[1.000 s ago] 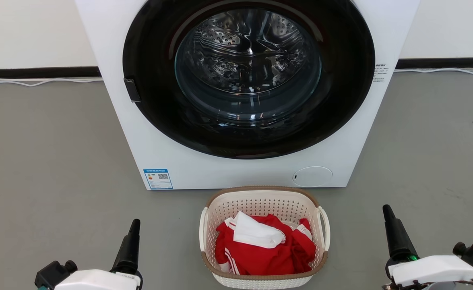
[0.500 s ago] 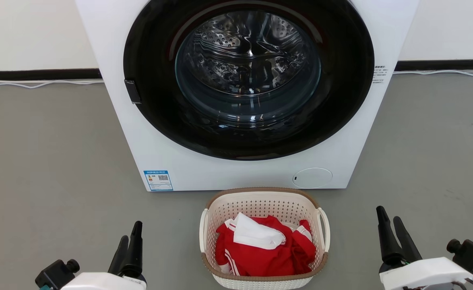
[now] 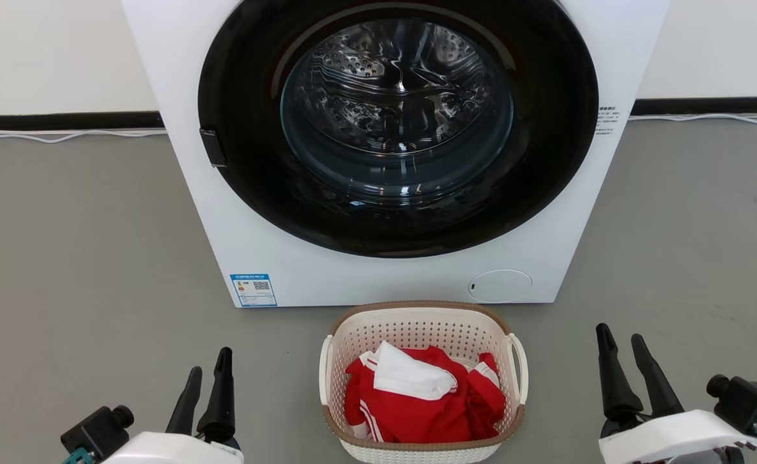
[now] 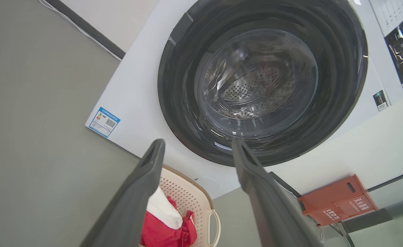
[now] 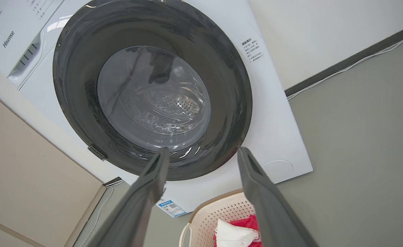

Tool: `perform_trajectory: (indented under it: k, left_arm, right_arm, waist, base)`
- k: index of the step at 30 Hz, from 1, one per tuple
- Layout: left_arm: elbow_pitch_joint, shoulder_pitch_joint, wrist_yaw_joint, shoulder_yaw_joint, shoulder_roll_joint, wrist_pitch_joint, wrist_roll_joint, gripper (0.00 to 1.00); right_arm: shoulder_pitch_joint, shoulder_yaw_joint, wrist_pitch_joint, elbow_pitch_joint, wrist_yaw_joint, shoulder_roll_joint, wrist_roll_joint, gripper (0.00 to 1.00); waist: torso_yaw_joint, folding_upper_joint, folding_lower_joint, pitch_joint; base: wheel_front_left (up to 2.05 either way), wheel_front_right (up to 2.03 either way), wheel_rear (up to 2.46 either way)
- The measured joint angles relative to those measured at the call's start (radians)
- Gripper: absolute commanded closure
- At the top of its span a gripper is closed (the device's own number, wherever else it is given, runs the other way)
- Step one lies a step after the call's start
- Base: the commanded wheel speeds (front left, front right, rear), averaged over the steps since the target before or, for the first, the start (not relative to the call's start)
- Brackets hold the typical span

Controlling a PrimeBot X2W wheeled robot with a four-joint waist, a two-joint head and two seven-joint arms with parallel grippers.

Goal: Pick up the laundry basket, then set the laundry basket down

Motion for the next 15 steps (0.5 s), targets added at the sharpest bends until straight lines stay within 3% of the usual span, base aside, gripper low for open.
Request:
perform_trajectory:
  k: [15]
  left_arm:
    - [-0.029, 0.014, 0.009, 0.001, 0.002, -0.043, 0.161, 0.0]
  right_arm:
    - [0.0, 0.01, -0.04, -0.012, 0.0, -0.003, -0.173, 0.0]
  waist:
    - [-0.004, 0.0, 0.0, 0.003]
  base:
    - [0.0, 0.0, 0.0]
